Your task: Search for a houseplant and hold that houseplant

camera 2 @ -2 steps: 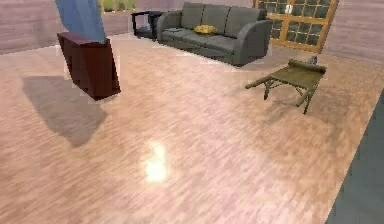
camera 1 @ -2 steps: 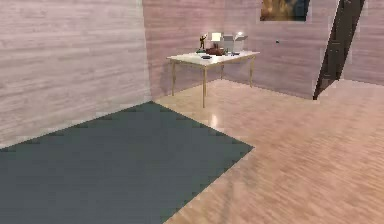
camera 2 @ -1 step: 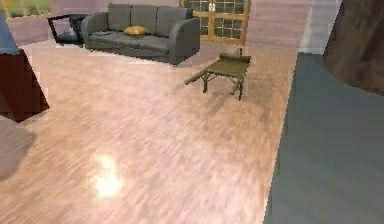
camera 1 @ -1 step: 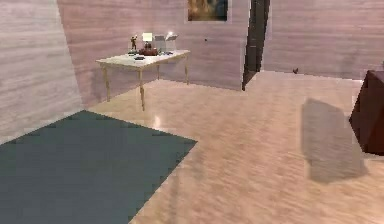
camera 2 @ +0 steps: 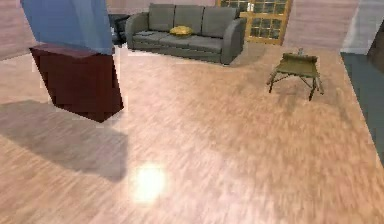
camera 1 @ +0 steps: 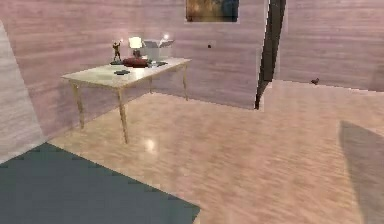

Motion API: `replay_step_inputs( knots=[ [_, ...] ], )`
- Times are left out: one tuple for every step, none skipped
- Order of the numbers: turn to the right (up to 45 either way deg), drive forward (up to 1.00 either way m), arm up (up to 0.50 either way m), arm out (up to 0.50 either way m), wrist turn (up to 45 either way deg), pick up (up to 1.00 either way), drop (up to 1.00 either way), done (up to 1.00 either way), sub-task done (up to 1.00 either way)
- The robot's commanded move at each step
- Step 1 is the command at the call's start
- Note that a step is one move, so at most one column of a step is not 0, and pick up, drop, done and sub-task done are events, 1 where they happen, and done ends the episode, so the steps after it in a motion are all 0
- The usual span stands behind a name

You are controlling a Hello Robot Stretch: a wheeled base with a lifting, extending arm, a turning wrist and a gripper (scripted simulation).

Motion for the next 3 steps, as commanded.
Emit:
replay_step_inputs(
  knots=[
    [0.0, 1.0, 0.0, 0.0, 0.0, 0.0, 0.0, 0.0, 0.0],
    [0.0, 1.0, 0.0, 0.0, 0.0, 0.0, 0.0, 0.0, 0.0],
    [0.0, 0.35, 0.0, 0.0, 0.0, 0.0, 0.0, 0.0, 0.0]
  ],
)
